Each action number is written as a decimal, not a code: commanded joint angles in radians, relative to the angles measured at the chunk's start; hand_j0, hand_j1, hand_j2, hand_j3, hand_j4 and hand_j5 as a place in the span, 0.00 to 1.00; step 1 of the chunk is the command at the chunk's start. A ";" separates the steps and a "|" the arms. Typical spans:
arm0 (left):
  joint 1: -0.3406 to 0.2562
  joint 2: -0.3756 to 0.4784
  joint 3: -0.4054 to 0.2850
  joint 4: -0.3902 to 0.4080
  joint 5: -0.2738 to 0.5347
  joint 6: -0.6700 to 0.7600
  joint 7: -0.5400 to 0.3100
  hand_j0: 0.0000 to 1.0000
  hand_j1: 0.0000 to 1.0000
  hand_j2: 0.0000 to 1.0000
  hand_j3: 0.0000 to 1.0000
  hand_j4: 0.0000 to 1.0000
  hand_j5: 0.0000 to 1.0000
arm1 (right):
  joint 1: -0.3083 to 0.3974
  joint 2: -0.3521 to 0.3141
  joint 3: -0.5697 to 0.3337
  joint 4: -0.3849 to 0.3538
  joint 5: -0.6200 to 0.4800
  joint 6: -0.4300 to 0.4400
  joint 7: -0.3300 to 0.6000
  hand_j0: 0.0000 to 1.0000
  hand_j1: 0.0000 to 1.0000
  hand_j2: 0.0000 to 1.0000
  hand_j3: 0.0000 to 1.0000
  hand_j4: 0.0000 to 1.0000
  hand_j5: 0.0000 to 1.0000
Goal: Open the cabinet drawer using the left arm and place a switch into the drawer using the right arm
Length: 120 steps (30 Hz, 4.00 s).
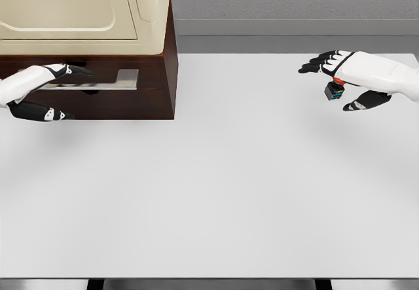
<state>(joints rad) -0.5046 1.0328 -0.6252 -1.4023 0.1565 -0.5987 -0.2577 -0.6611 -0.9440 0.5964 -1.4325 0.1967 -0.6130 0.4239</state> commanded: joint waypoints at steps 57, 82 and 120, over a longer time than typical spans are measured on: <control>0.026 0.000 -0.010 -0.007 0.008 -0.012 -0.005 0.78 0.78 0.78 0.78 0.78 0.78 | -0.015 0.008 0.000 0.060 -0.007 0.002 0.029 1.00 1.00 1.00 1.00 1.00 1.00; 0.043 0.027 -0.008 -0.040 0.040 -0.012 -0.006 0.78 0.78 0.78 0.78 0.78 0.78 | -0.037 0.042 -0.006 0.096 0.029 0.002 0.038 1.00 1.00 1.00 1.00 1.00 1.00; 0.083 0.099 -0.007 -0.121 0.080 -0.012 -0.003 0.72 0.72 0.72 0.72 0.72 0.72 | -0.041 0.051 -0.007 0.109 0.036 0.002 0.038 1.00 1.00 1.00 1.00 1.00 1.00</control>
<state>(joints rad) -0.4219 1.1315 -0.6322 -1.5196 0.2329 -0.6095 -0.2588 -0.7026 -0.8914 0.5898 -1.3270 0.2395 -0.6132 0.4623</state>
